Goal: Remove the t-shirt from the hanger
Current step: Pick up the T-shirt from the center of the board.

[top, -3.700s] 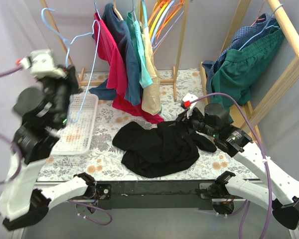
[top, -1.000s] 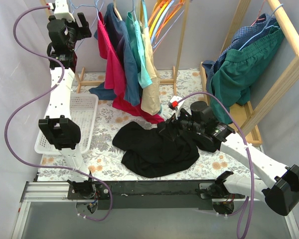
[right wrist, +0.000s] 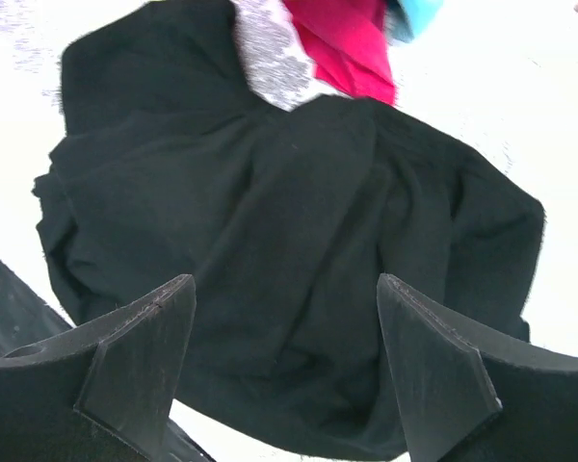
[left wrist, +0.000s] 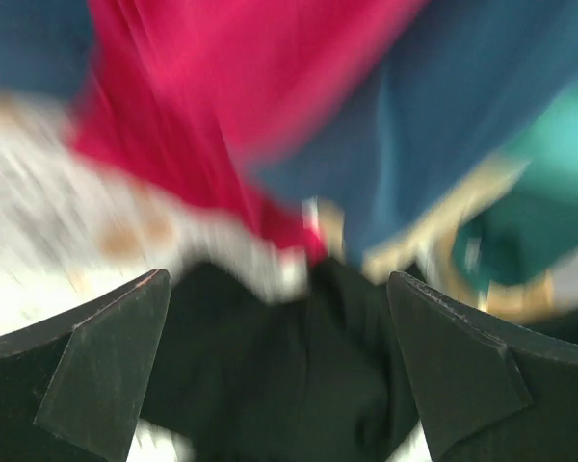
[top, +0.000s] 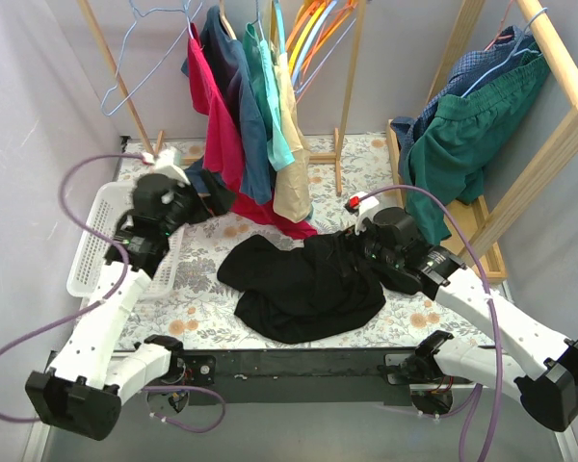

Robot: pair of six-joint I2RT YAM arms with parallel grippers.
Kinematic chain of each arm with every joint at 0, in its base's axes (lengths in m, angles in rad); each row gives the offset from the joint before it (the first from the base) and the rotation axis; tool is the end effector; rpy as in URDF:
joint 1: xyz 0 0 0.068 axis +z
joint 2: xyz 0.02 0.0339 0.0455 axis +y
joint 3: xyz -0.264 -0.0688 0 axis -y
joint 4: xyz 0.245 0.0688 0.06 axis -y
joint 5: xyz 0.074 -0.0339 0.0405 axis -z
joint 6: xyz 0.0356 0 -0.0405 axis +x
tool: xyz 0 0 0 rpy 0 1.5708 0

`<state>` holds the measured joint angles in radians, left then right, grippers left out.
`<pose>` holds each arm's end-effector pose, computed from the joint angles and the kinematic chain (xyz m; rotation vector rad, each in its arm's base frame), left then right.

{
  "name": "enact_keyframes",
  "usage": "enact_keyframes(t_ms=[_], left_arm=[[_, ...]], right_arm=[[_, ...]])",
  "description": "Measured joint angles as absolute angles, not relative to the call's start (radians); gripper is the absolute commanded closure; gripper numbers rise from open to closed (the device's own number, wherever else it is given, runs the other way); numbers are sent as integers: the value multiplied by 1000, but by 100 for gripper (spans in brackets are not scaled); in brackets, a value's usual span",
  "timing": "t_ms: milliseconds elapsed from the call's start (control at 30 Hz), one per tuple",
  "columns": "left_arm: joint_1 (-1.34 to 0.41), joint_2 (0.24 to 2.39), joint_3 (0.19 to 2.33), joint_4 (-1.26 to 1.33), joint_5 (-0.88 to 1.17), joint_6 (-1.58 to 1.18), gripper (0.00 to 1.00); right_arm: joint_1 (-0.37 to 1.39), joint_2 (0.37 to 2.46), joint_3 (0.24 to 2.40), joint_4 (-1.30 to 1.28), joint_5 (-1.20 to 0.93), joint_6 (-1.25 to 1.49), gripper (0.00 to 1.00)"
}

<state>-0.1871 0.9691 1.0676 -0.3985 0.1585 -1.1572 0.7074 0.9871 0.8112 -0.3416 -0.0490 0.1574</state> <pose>0.2080 -0.0451 0.3827 -0.8322 1.8312 -1.0468 0.1672 0.1452 0.2958 -0.6103 2.0507 0.5689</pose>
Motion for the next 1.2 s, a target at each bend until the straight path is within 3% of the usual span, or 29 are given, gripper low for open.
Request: enact_keyframes(t_ms=[433, 667, 1067, 1100, 1133, 1200], left_arm=[[-881, 1078, 839, -417, -127, -1308, 2], [-954, 1287, 771, -287, -250, -1305, 2], [-984, 1552, 775, -128, -262, -1239, 2], [-985, 1558, 778, -128, -269, -1243, 11], [-986, 1564, 783, -129, -275, -1247, 31], [-987, 1576, 791, -131, -293, -1258, 49]], right_arm=[[678, 933, 811, -476, 146, 241, 17], [623, 842, 829, -530, 193, 252, 16], [582, 816, 831, -559, 208, 250, 17], [580, 815, 831, -559, 208, 250, 18], [578, 815, 831, -559, 208, 249, 18], [576, 813, 831, -559, 208, 247, 19]])
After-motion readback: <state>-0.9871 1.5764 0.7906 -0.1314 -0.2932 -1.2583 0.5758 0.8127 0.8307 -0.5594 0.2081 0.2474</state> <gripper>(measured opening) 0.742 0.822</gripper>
